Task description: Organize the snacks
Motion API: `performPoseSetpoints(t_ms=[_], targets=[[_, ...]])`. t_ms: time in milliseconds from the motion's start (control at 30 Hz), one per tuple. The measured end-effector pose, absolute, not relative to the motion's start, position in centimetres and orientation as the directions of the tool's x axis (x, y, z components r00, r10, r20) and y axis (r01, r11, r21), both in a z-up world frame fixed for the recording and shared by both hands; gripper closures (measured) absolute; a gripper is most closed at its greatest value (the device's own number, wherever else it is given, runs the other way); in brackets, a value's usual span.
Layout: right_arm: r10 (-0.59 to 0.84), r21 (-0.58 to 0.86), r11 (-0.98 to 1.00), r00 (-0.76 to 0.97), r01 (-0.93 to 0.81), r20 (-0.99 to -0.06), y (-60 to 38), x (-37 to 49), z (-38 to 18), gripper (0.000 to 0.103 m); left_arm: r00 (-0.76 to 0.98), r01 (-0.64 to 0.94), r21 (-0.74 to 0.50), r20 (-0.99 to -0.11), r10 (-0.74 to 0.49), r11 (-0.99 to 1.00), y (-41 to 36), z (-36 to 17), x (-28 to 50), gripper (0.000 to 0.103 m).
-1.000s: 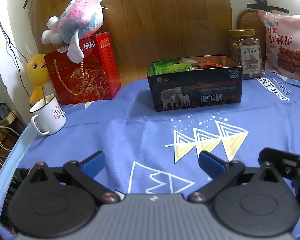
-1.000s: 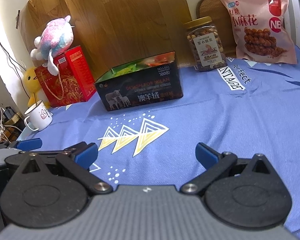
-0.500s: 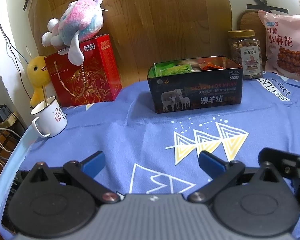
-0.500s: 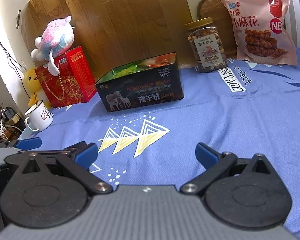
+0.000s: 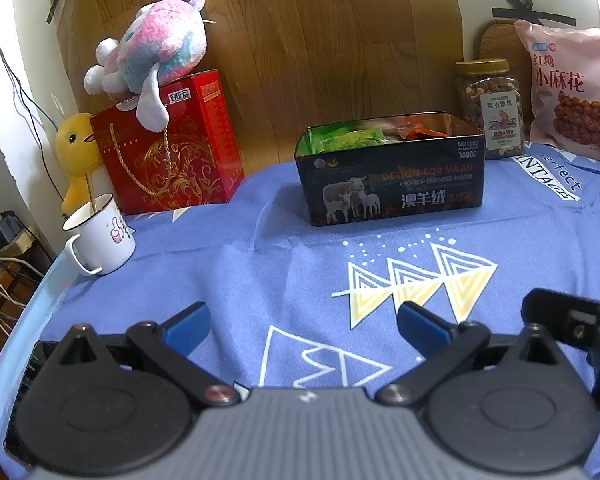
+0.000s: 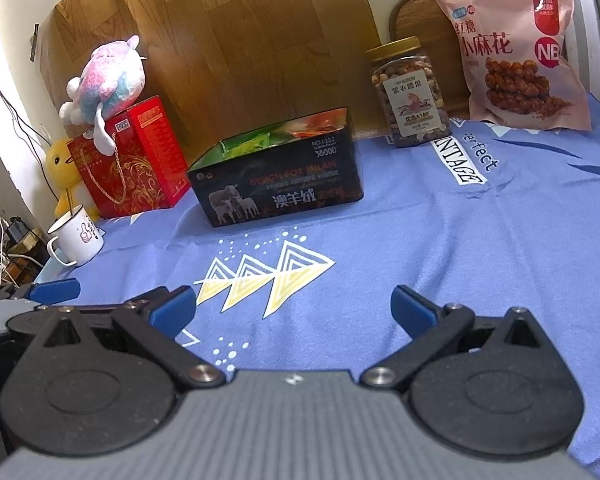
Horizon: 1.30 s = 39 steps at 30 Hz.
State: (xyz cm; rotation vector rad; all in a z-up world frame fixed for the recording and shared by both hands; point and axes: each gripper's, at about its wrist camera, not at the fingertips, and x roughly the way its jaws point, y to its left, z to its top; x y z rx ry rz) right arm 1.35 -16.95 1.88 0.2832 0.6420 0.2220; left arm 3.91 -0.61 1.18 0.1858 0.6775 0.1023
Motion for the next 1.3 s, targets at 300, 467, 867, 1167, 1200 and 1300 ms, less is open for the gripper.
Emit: performPoseSetpoints(t_ms=[300,467,867,1167,1200,1300], targets=[[0.288,0.329,0.938,0.783,-0.113,-0.552,-17.03,1.24,1.90,0.000,0.782,-0.027,0.207,-0.605,0.150,0.978,-0.90,1.21,3.62,0.000],[0.288,0.332,0.937,0.782,-0.110,-0.552,-17.18,1.26,1.84,0.000,0.785,-0.016,0.203,-0.604,0.138,0.979,-1.04,1.25,3.60,0.000],[0.287,0.333,0.936,0.790,-0.112,-0.542,-17.25,0.96,2.06,0.000,0.790,-0.013,0.210,-0.597,0.139,0.978,-1.31,1.37,3.38,0.000],[0.281,0.329,0.938,0.793,-0.108,-0.541,-17.35,0.95,2.11,0.000,0.782,-0.012,0.219,-0.605,0.146,0.976,-1.30,1.22,3.40,0.000],[0.279,0.328,0.939,0.793,-0.106,-0.541,-17.36,0.95,2.12,0.000,0.781,-0.012,0.219,-0.607,0.146,0.976,-1.27,1.19,3.43,0.000],[0.274,0.325,0.940,0.794,-0.102,-0.543,-17.36,0.96,2.08,0.000,0.775,-0.012,0.218,-0.614,0.147,0.976,-1.15,1.16,3.59,0.000]])
